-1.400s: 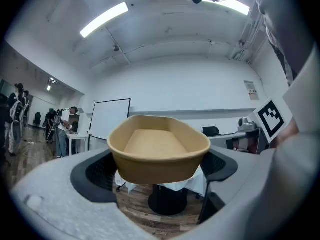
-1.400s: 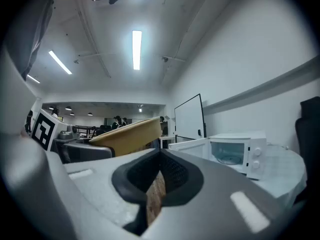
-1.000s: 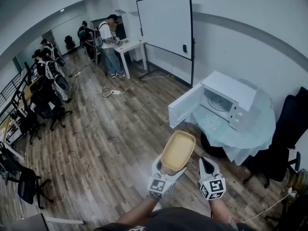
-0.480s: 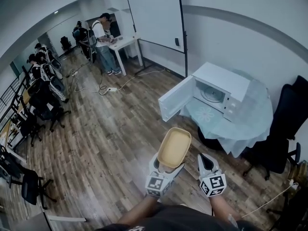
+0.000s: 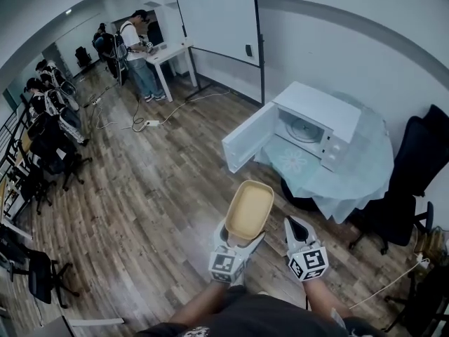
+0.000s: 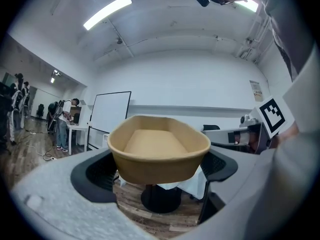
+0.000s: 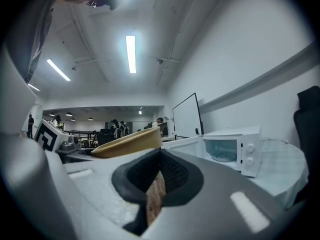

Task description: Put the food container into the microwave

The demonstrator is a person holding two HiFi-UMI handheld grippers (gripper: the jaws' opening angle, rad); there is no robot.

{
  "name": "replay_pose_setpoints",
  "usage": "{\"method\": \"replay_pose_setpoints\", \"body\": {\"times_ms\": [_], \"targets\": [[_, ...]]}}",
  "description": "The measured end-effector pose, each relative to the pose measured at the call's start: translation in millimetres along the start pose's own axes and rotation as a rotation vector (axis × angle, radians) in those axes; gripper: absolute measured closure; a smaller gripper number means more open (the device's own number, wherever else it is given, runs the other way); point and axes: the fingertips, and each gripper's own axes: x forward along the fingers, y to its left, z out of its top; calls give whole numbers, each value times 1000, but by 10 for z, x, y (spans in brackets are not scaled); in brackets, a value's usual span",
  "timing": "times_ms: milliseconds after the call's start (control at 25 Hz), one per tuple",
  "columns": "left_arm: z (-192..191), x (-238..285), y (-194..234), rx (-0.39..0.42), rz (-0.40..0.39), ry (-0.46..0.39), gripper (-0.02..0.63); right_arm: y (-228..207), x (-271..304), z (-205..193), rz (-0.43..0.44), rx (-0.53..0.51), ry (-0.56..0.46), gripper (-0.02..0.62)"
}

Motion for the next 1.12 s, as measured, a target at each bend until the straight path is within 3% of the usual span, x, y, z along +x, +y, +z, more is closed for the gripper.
{"method": "replay_pose_setpoints", "body": {"times_ms": [640,1120], "targets": [[123,549,874,4,-102,-11,81,98,1056,47,-53,-8,2,594],[85,687,1213,-17,-175,-19,81,253,1519,-11,-88,6,15,594]]}}
